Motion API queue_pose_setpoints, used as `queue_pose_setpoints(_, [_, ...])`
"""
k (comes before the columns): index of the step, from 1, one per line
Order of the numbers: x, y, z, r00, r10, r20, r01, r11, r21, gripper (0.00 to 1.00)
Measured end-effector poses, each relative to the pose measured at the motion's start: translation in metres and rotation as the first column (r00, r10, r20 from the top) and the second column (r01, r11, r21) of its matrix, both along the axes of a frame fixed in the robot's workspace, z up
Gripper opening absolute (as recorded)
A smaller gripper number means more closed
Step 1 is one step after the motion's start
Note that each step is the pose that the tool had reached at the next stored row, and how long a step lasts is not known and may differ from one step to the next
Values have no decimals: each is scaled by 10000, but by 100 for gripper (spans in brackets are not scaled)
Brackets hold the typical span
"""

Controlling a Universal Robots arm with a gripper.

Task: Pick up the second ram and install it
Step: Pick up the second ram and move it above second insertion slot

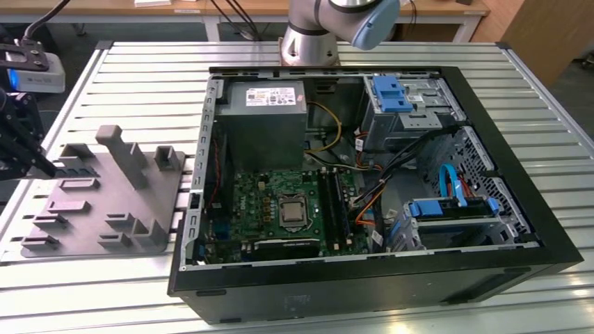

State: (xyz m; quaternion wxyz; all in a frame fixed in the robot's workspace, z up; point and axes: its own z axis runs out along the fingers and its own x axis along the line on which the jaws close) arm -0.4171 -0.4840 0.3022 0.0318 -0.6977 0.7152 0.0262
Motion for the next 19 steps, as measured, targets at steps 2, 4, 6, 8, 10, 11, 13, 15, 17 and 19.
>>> queue_pose_setpoints(2, [0,0,15,10000,1,0,-1,10000,16,14])
queue_pose_setpoints(4, [0,0,33,10000,0,0,0,10000,34,14])
queue_pose_setpoints(6, [0,0,55,10000,0,0,0,10000,49,14])
queue_pose_setpoints(8, [0,0,79,10000,0,0,0,10000,65,14])
queue_pose_setpoints(10, [0,0,106,10000,0,0,0,10000,80,14])
queue_pose_setpoints(11, [0,0,119,10000,0,0,0,10000,85,14])
queue_pose_setpoints(13, [0,0,150,10000,0,0,0,10000,94,14])
queue_pose_setpoints(15, [0,0,181,10000,0,1,0,9999,103,14])
queue_pose_setpoints(17, [0,0,217,10000,0,1,0,9999,109,14])
queue_pose_setpoints(19, [0,0,252,10000,1,-1,-1,9999,113,14])
